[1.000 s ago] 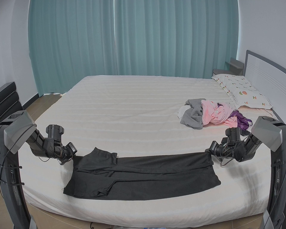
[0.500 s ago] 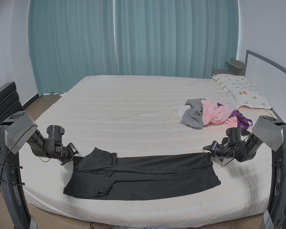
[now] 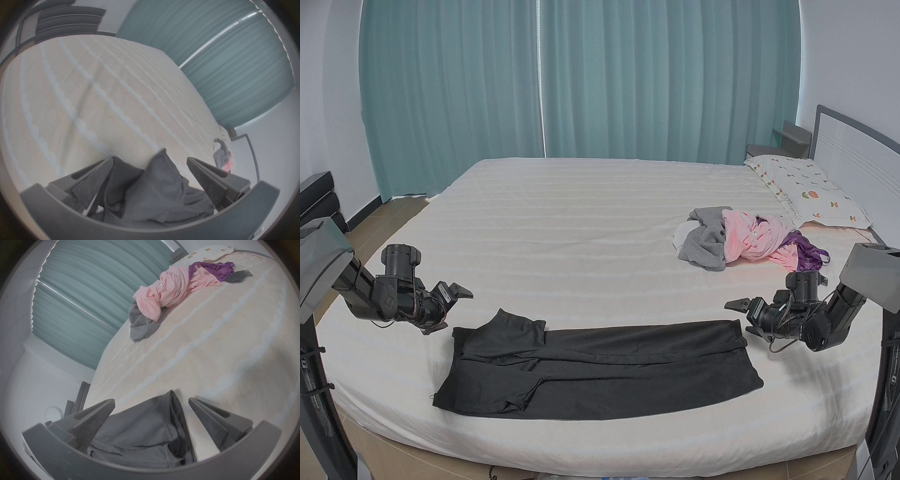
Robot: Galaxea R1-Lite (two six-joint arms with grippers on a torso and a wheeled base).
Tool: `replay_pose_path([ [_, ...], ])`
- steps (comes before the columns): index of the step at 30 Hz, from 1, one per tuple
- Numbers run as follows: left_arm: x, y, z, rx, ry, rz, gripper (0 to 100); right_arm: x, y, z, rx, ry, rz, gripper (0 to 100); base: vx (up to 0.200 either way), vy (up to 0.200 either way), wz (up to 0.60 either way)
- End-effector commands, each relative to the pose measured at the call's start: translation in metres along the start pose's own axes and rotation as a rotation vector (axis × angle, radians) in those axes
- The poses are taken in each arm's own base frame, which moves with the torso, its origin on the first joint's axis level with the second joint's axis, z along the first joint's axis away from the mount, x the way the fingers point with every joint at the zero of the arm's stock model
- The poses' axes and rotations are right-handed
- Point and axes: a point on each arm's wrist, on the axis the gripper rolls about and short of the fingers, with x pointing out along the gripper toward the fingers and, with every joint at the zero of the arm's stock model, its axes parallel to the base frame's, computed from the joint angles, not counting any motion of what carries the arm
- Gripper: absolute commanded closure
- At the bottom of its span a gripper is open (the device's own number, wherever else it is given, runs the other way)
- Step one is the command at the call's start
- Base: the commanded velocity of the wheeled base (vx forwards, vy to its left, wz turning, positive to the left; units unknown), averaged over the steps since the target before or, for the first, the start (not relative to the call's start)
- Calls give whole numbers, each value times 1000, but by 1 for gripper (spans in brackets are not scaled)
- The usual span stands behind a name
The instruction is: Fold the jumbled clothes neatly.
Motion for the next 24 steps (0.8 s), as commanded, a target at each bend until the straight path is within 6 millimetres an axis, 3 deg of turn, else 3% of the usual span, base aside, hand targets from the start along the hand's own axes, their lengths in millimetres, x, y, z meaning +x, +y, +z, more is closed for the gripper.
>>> replay_pose_path([
  [1,-20,-12,-14,107,52,-66,0,-15,1,-8,14,5,30,0,0,0,0],
  [8,3,-18,-33,175,118,-64,0,-23,4,-14,12,35,54,0,0,0,0],
  [14,20,-18,-34,200,119,-44,0,-24,5,-19,13,58,59,0,0,0,0],
  [24,29,-11,-38,244,122,-3,0,-25,4,-19,17,73,78,0,0,0,0],
])
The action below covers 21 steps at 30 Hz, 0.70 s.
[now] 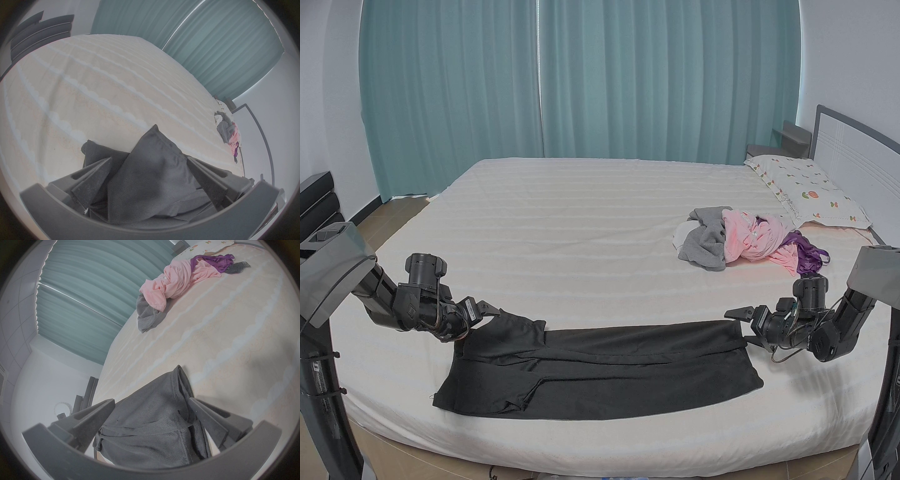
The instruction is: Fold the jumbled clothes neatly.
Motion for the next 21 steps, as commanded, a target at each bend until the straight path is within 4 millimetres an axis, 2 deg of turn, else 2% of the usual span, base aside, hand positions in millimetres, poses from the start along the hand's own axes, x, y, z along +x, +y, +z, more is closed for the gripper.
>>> replay_pose_path([
  [1,7,5,-6,3,25,15,0,0,1,0,-1,2,4,0,0,0,0],
  [9,14,12,-9,-12,42,30,0,-1,1,-1,-1,6,4,0,0,0,0],
  [10,13,13,-9,-16,43,30,100,-1,1,-1,-1,6,4,0,0,0,0],
  [17,10,18,-15,-30,59,45,100,-1,1,-1,1,4,4,0,0,0,0],
  [21,-3,19,-11,-40,39,48,100,-1,1,-1,2,9,8,0,0,0,0],
])
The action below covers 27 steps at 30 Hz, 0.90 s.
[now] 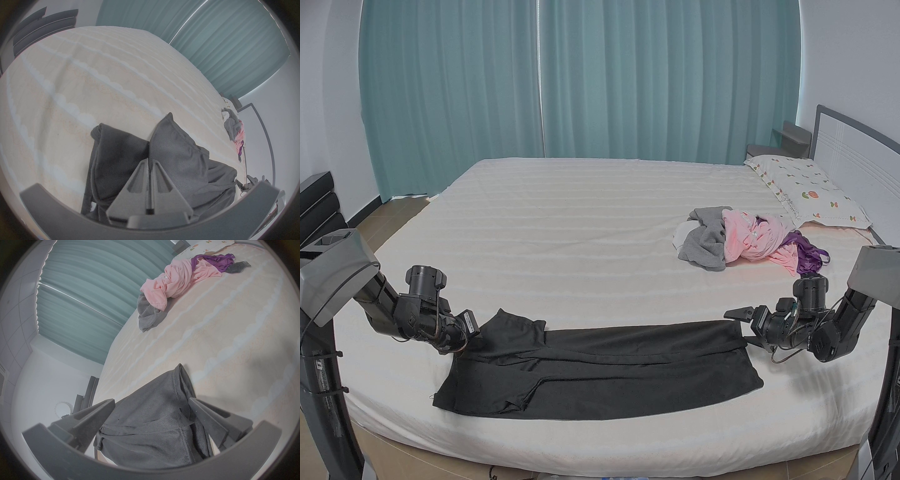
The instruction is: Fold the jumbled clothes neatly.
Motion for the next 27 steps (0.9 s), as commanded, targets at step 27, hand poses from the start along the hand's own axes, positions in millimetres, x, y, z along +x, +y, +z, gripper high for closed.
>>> replay_pose_path([
  [27,-43,13,-38,-35,62,35,100,1,-1,-5,3,19,-3,0,0,0,0],
])
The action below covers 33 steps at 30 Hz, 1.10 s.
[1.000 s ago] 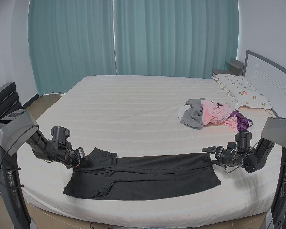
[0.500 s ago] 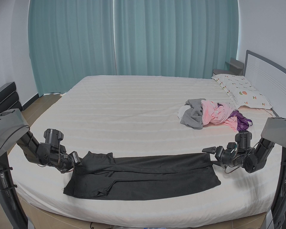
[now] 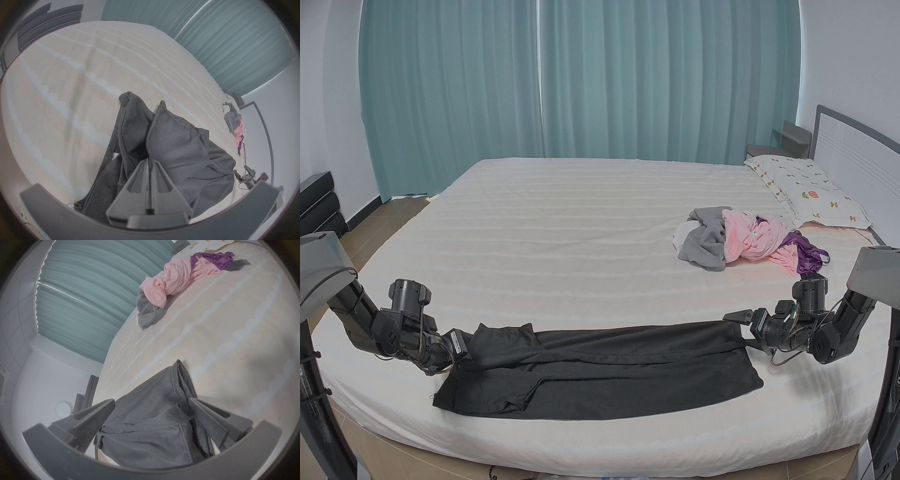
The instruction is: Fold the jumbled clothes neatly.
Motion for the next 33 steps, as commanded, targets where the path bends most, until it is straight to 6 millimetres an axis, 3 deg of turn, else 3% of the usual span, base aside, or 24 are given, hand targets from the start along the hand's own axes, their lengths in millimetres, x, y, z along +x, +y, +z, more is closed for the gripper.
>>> replay_pose_path([
  [1,1,1,-1,-4,5,4,100,1,-1,-1,0,3,-1,0,0,0,0],
  [3,2,2,-2,-4,6,10,100,1,0,-1,0,2,0,0,0,0,0],
  [4,2,2,-2,-4,10,10,0,1,0,-1,0,2,0,0,0,0,0],
  [11,-1,1,-7,-3,19,7,0,1,0,-1,0,2,0,0,0,0,0],
  [13,-11,-4,-5,4,-7,-11,0,1,0,-1,0,2,0,0,0,0,0],
  [20,-11,-14,18,-5,-148,-79,0,0,0,-1,0,5,1,0,0,0,0],
  [24,0,-17,31,-55,-174,-95,0,0,-1,-2,2,7,0,0,0,0,0],
  [29,23,-9,39,-78,-217,6,0,0,-1,-2,3,8,-1,0,0,0,0],
  [33,23,-7,41,-91,-221,9,0,1,-2,-2,3,10,-1,0,0,0,0],
])
